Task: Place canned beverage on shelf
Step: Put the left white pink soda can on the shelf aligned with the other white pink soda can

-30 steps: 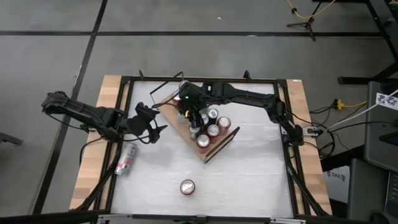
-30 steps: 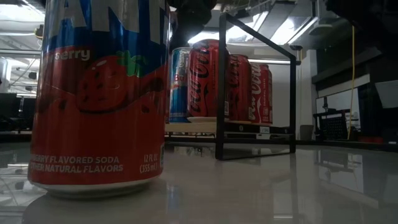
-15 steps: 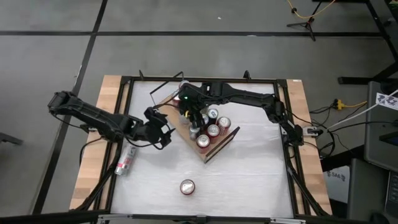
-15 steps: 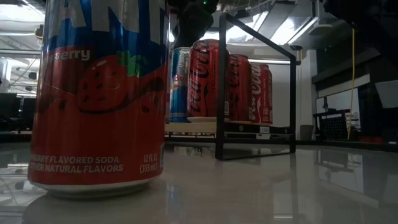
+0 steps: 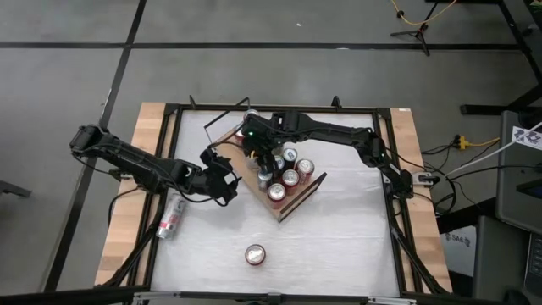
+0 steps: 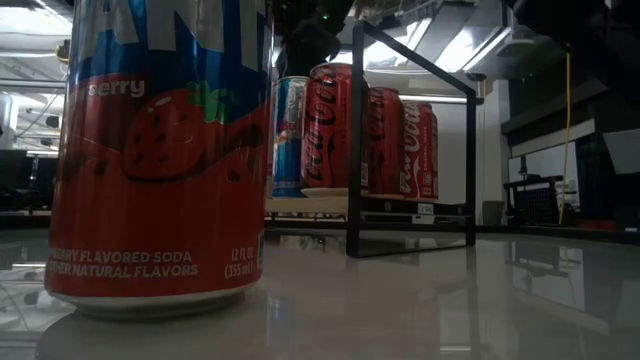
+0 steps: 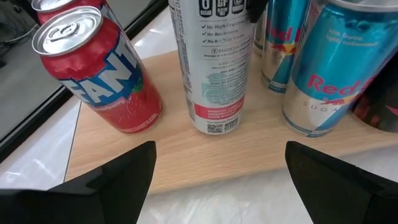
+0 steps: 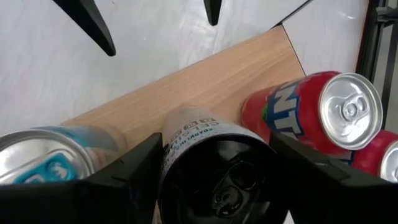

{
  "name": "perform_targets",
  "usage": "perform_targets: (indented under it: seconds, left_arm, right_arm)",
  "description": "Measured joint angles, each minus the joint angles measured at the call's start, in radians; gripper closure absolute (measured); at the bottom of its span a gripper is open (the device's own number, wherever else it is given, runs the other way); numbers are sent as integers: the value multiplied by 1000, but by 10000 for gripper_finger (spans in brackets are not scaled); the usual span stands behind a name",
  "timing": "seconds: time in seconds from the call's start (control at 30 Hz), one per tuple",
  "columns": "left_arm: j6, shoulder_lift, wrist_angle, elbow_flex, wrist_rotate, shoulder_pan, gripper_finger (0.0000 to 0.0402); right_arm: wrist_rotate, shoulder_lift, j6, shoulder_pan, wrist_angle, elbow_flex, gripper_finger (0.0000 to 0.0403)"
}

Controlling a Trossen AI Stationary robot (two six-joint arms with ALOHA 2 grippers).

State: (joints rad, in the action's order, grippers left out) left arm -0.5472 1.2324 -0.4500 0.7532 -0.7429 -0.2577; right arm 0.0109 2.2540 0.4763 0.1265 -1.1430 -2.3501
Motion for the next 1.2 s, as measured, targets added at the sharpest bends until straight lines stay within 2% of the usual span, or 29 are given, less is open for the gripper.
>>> perform_targets:
  seconds: [0.5,0.93,1.07,1.2]
  left_arm:
    - [0,1,3,0,0,0,51]
    - [0,0,3,0,0,0,51]
    - [0,0,3,0,0,0,51]
    - [-1,0,7,0,-1,0,51]
  right_arm:
    - [-5,5,0,-2,35,-2,145]
    - [-1,6,0,-2,38,-2,85]
    - [-4,6,0,-2,39,-2,81]
    - [-55,6,0,-2,37,-3,87]
